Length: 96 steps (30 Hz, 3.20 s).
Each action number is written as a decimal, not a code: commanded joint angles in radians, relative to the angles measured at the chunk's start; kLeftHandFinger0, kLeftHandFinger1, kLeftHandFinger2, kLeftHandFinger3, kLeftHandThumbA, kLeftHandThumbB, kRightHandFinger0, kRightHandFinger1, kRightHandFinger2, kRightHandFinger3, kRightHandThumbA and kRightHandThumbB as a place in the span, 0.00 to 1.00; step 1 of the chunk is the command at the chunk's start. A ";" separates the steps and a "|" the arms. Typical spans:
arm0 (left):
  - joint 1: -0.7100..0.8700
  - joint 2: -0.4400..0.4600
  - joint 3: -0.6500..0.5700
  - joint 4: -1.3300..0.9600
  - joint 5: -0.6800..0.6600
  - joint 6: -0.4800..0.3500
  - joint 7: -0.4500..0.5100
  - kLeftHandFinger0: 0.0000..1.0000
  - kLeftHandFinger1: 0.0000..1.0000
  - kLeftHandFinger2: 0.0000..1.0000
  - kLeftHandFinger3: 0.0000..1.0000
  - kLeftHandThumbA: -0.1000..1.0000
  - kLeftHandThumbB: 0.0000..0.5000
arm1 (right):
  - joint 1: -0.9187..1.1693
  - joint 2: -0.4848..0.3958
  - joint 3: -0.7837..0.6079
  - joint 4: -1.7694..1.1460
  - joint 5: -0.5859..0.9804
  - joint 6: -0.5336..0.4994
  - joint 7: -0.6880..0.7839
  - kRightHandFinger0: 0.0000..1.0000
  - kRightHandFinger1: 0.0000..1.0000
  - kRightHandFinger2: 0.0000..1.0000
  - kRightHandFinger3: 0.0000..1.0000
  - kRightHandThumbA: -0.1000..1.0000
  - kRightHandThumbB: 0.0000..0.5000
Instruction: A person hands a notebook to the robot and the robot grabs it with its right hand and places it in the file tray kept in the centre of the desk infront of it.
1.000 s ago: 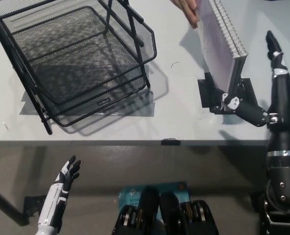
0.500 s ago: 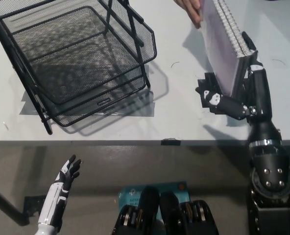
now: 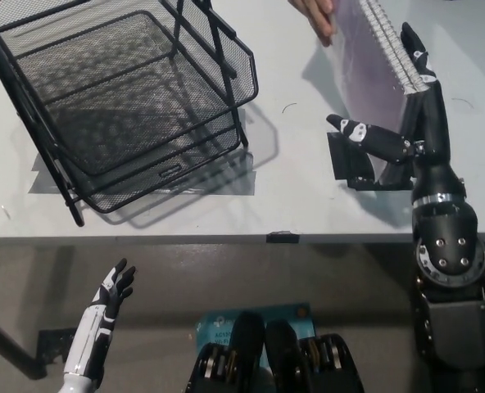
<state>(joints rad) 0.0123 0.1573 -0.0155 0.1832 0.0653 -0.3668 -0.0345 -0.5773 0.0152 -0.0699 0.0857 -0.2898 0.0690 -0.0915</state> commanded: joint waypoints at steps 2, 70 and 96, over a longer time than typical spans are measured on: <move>-0.019 0.011 0.002 -0.013 -0.010 -0.023 -0.013 1.00 1.00 1.00 1.00 1.00 1.00 | -0.089 -0.001 -0.011 0.071 0.030 -0.029 -0.048 1.00 1.00 1.00 1.00 1.00 0.66; -0.041 0.024 0.005 -0.013 -0.006 -0.012 -0.015 1.00 1.00 1.00 1.00 1.00 1.00 | -0.134 0.185 -0.228 -0.333 0.654 0.085 -0.119 0.00 0.00 0.00 0.00 1.00 0.28; -0.046 0.034 -0.004 -0.018 0.011 -0.005 -0.021 1.00 1.00 1.00 1.00 1.00 1.00 | -0.320 0.022 0.071 -0.203 0.087 -0.089 -0.181 0.00 0.00 0.00 0.00 1.00 0.13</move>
<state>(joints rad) -0.0180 0.1691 -0.0146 0.1871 0.0673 -0.3621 -0.0348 -0.7638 0.0482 -0.0396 -0.1476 -0.0690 0.1367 -0.2343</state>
